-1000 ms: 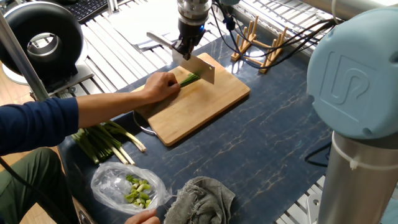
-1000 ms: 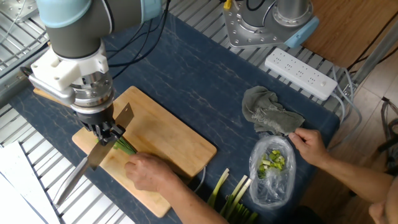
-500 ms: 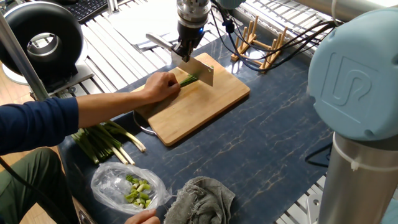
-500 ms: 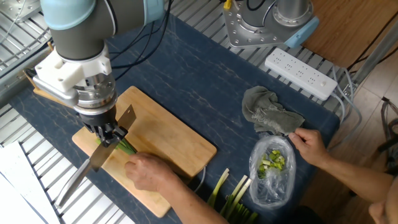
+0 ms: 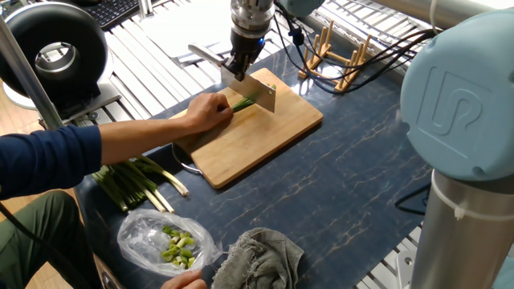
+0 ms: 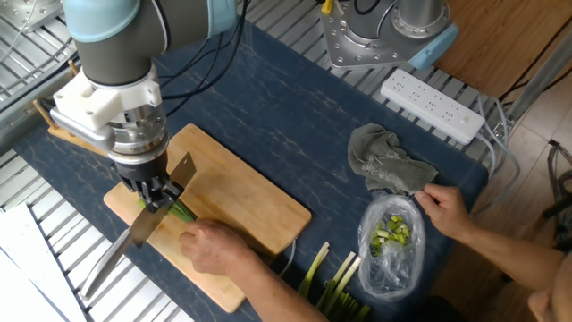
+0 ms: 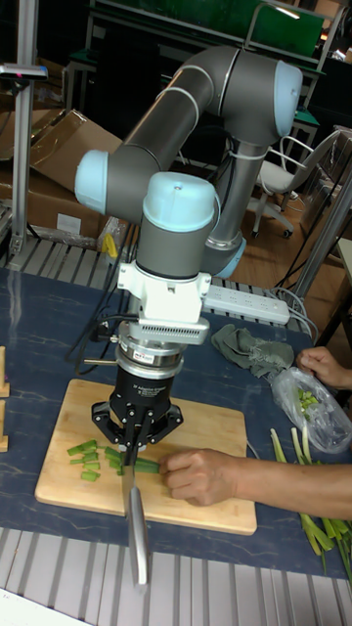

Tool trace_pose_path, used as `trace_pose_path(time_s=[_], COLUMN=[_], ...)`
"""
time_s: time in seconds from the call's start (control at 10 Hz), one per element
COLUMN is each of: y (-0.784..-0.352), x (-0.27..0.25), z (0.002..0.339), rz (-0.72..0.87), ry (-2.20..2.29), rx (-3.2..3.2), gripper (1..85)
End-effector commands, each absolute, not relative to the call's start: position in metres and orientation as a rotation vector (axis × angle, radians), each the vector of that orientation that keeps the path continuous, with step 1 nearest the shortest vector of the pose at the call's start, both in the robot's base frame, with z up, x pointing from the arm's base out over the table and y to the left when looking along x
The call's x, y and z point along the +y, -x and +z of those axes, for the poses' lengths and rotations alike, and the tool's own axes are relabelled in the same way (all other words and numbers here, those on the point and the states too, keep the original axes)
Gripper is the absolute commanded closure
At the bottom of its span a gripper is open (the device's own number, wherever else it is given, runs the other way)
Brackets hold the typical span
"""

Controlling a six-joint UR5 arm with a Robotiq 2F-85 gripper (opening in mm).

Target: Chop the scallions

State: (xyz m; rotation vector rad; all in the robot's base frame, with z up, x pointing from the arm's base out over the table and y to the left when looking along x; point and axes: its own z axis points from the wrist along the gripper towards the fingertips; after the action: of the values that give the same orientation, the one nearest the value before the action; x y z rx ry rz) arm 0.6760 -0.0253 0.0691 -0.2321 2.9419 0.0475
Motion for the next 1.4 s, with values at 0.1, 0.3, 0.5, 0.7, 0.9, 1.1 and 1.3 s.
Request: trace_pose_path(time_s=[0.1,0.3,0.5,0.7,0.9,1.1,1.3], y=[-0.670,-0.670,-0.662,-0.656,-0.656,-0.667,-0.666], x=[-0.028,-0.027,-0.033,-0.036,-0.038,-0.038,-0.058], z=[0.069,0.062,0.065,0.066,0.062,0.054,0.060], rz=[0.083,0.084,0.091,0.111,0.114,0.089,0.022], ry=[0.230,0.218,0.243,0.250,0.246,0.226,0.252], rx=[2.930,2.913,2.917,2.918,2.910,2.891,2.896], gripper=[84.3,84.3,84.3,84.3,84.3,84.3,84.3])
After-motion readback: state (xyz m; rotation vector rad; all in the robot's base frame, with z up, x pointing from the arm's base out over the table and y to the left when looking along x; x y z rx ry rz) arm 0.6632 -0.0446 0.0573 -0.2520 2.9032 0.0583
